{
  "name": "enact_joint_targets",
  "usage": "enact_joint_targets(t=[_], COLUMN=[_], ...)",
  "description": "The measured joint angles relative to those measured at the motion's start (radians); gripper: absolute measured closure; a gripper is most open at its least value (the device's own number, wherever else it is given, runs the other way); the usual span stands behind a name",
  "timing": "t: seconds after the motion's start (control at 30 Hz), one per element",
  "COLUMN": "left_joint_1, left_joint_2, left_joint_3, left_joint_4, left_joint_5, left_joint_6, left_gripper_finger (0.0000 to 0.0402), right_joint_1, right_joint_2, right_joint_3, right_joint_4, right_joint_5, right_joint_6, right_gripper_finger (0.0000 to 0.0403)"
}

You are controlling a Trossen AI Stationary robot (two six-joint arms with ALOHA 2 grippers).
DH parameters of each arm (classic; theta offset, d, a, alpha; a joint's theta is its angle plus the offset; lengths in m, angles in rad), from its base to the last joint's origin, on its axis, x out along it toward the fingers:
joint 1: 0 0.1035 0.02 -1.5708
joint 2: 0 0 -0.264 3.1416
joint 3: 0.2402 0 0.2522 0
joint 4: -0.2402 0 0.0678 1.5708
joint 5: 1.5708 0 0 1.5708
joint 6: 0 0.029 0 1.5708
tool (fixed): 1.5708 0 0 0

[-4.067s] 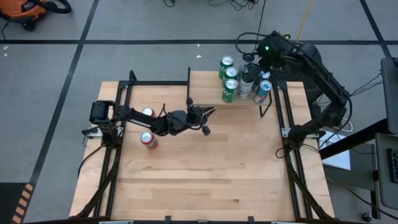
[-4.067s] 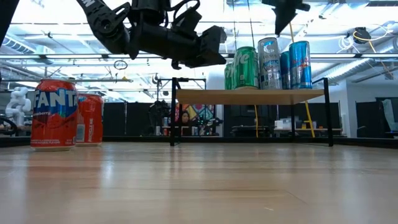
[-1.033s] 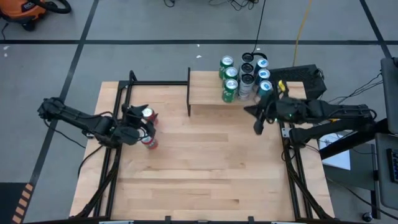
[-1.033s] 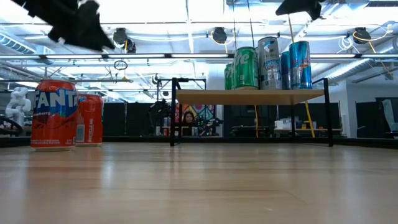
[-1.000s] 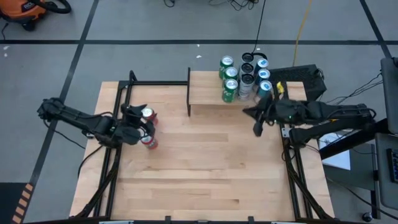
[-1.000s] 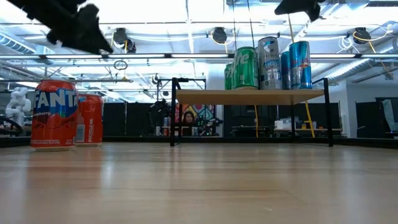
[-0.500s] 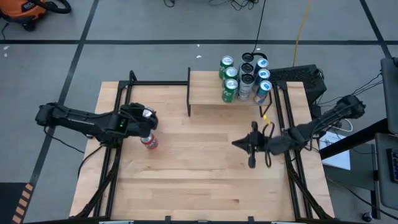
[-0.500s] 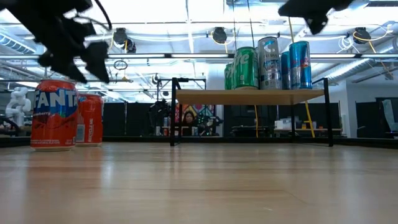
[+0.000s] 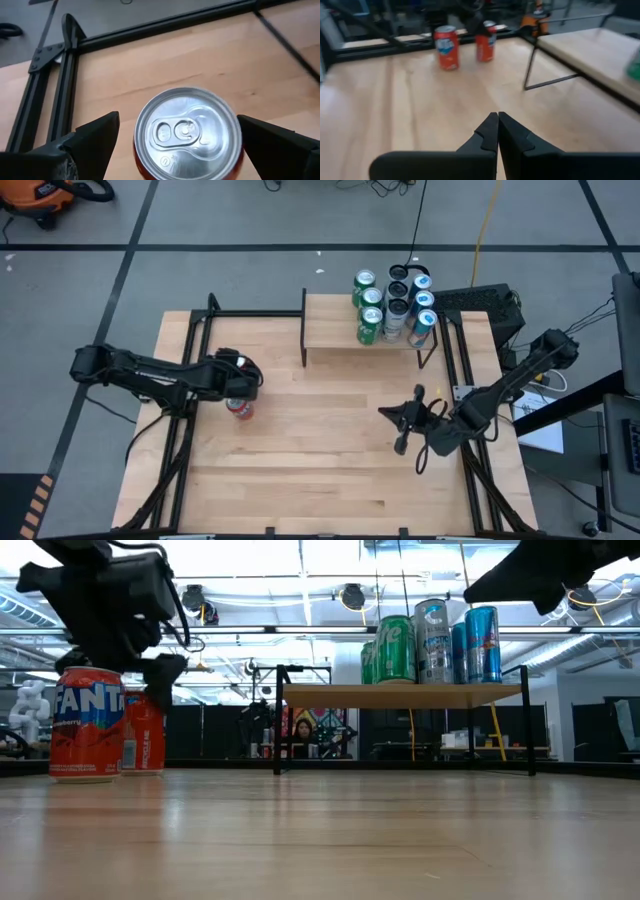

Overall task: Place canned beverage on shelf
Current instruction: Put the top red soda can on the shelf

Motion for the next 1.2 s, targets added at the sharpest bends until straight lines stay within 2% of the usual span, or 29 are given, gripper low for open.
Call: enact_joint_targets(t=[0.1,0.2,0.53,0.63,0.83,1.03,1.2], left_joint_1=[0.01,0.02,0.058,0.057,0.03,0.031,0.05], left_joint_2=[0.035,0.065,0.137,0.138,0.092,0.026,0.008], left_joint_3=[0.0,0.0,0.001,0.001,0.047,0.219,0.364], left_joint_4=[0.0,0.002,0.03,0.047,0.07,0.078,0.206], left_joint_5=[0.0,0.0,-0.059,-0.061,-0.014,-0.03,-0.003], left_joint_6=[-0.001,-0.001,0.021,0.043,0.309,0.618,0.903], left_gripper_finger=[0.0002,0.0011,0.0102,0.0117,0.0117,0.0117,0.0117], right_joint_1=[0.003,0.003,0.008,0.015,0.043,0.069,0.07], right_joint_2=[0.016,0.026,0.033,0.034,0.056,0.123,0.163], right_joint_3=[0.0,0.0,0.0,0.0,0.0,0.0,0.0], right_joint_4=[-0.001,0.002,-0.037,-0.06,-0.121,-0.126,-0.126], right_joint_5=[0.061,0.069,0.063,0.062,0.061,0.061,0.061], right_joint_6=[0.01,0.01,0.094,0.123,0.212,0.301,0.354], right_gripper_finger=[0.0403,0.0403,0.0403,0.0403,0.0403,0.0403,0.0403])
